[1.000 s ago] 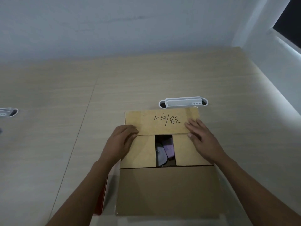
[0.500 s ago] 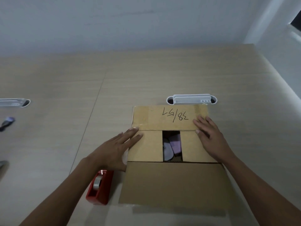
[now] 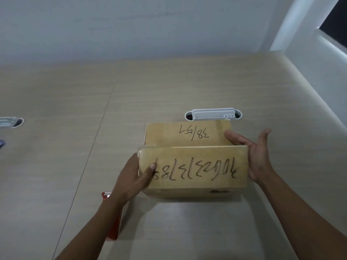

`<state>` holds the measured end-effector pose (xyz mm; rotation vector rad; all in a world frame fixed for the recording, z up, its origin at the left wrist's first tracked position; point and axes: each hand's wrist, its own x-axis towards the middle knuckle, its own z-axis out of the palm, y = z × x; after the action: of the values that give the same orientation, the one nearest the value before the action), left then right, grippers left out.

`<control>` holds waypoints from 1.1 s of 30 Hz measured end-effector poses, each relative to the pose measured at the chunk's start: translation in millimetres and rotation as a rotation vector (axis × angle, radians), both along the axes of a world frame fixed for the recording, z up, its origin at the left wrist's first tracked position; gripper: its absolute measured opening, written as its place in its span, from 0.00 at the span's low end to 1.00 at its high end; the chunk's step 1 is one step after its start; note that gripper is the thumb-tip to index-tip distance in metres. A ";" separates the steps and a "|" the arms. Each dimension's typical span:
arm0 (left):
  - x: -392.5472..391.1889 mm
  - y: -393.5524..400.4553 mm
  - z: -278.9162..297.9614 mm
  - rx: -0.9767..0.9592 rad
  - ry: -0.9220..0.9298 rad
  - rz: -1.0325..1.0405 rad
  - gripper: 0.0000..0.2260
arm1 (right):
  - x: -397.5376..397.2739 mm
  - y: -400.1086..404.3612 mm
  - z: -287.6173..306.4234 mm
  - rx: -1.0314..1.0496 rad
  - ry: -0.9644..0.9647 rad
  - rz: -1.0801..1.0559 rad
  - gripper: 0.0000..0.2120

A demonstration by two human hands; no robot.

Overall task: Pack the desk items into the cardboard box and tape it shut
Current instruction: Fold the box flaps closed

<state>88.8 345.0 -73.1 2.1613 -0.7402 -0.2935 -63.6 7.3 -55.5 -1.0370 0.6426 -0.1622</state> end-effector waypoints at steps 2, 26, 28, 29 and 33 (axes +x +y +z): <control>-2.8 -7.0 -4.2 -0.033 -0.035 0.041 0.27 | 0.3 3.8 4.3 -0.038 -0.005 -0.016 0.51; 2.8 -89.1 -2.6 0.544 -0.229 0.065 0.30 | 29.1 57.8 -19.1 -1.567 0.452 0.350 0.26; 3.3 -89.9 -2.1 0.526 -0.224 0.073 0.29 | 29.5 56.2 -22.7 -1.587 0.456 0.350 0.26; 3.3 -89.5 -2.2 0.518 -0.221 0.077 0.29 | 29.2 55.0 -22.2 -1.574 0.442 0.347 0.25; 3.5 -86.3 -3.9 0.490 -0.226 0.084 0.28 | 23.7 46.5 -15.8 -1.474 0.396 0.323 0.25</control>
<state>92.3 258.7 -77.0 2.7168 -0.7567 -0.2028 -39.9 53.8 -71.3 -2.6234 0.6620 -0.1352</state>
